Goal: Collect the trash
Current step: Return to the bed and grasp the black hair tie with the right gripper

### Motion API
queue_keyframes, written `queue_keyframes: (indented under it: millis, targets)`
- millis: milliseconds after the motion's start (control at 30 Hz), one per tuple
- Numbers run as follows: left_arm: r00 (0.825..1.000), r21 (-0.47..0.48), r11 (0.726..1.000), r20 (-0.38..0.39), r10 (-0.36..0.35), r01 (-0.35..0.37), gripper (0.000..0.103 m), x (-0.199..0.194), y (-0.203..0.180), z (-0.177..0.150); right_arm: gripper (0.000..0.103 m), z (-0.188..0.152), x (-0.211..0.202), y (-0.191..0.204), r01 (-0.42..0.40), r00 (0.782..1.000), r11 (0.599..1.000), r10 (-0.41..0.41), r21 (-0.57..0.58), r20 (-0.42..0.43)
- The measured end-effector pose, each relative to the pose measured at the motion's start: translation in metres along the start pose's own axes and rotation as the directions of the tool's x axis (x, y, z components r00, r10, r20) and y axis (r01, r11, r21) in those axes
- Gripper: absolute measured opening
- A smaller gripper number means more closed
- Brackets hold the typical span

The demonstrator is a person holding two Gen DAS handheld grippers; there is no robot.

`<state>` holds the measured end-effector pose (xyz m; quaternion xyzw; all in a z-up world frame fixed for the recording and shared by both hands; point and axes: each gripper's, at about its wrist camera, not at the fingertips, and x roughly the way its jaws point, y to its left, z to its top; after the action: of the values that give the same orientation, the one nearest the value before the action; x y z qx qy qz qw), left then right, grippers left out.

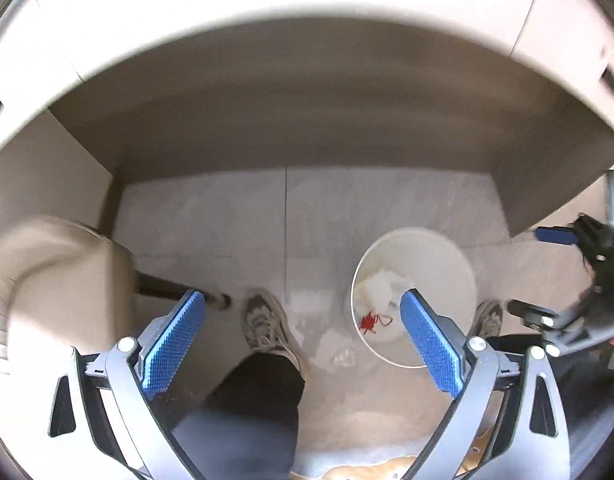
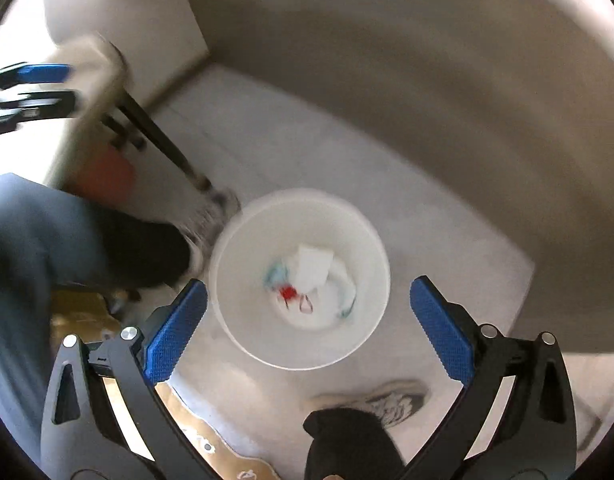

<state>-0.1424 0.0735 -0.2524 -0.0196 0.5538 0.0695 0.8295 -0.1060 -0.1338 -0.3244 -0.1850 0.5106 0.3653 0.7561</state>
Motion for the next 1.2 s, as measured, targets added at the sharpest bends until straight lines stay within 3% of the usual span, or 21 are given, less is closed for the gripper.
queue_keyframes:
  millis: [100, 233, 367, 467, 533, 600, 833, 933, 967, 1033, 1067, 1100, 1200]
  targets:
    - [0.998, -0.012, 0.999, 0.058, -0.038, 0.039, 0.097, -0.056, 0.001, 0.03, 0.098, 0.026, -0.091, 0.007, 0.028, 0.992, 0.998, -0.02, -0.058, 0.125]
    - [0.983, 0.024, 0.999, 0.176, -0.05, 0.046, 0.097, -0.136, -0.018, 0.081, 0.098, 0.072, -0.205, -0.011, 0.063, 0.957, 0.998, -0.056, -0.016, 0.283]
    - [0.974, 0.073, 0.997, 0.223, -0.038, 0.022, 0.097, -0.179, -0.043, 0.149, 0.098, 0.122, -0.267, -0.057, 0.158, 0.928, 0.985, -0.171, 0.067, 0.331]
    - [0.975, 0.069, 0.997, 0.221, -0.039, 0.024, 0.097, -0.186, -0.063, 0.208, 0.098, 0.161, -0.274, -0.105, 0.187, 0.921, 0.967, -0.234, 0.174, 0.312]
    - [0.975, 0.037, 0.996, 0.208, -0.082, 0.076, 0.097, -0.178, -0.069, 0.242, 0.097, 0.183, -0.269, -0.136, 0.202, 0.916, 0.953, -0.266, 0.226, 0.301]
    - [0.97, 0.018, 0.993, 0.215, -0.115, 0.114, 0.097, -0.159, -0.066, 0.27, 0.089, 0.201, -0.256, -0.164, 0.261, 0.904, 0.937, -0.321, 0.232, 0.281]
    - [0.98, -0.018, 0.997, 0.187, -0.072, 0.077, 0.097, -0.113, -0.071, 0.341, 0.085, 0.243, -0.196, -0.247, 0.287, 0.911, 0.922, -0.346, 0.26, 0.223]
    - [0.985, -0.036, 0.998, 0.165, -0.045, 0.052, 0.097, -0.095, -0.061, 0.361, 0.065, 0.257, -0.184, -0.261, 0.238, 0.932, 0.926, -0.303, 0.293, 0.2]
    - [0.986, -0.048, 0.998, 0.159, -0.042, 0.05, 0.097, -0.09, -0.059, 0.367, 0.064, 0.259, -0.183, -0.266, 0.231, 0.936, 0.927, -0.294, 0.295, 0.192]
    - [0.989, -0.071, 0.996, 0.144, -0.045, 0.055, 0.097, -0.083, -0.056, 0.377, 0.045, 0.264, -0.182, -0.27, 0.197, 0.952, 0.932, -0.256, 0.303, 0.168]
    - [0.99, -0.079, 0.995, 0.134, -0.043, 0.054, 0.097, -0.08, -0.056, 0.381, 0.027, 0.266, -0.183, -0.27, 0.193, 0.955, 0.935, -0.249, 0.297, 0.164]
    - [0.991, -0.082, 0.996, 0.126, -0.037, 0.047, 0.097, -0.076, -0.057, 0.388, 0.017, 0.267, -0.185, -0.27, 0.191, 0.958, 0.936, -0.244, 0.296, 0.153]
    - [0.993, -0.072, 0.997, 0.115, -0.009, 0.017, 0.097, -0.069, -0.064, 0.398, 0.015, 0.269, -0.19, -0.267, 0.173, 0.966, 0.936, -0.222, 0.307, 0.134]
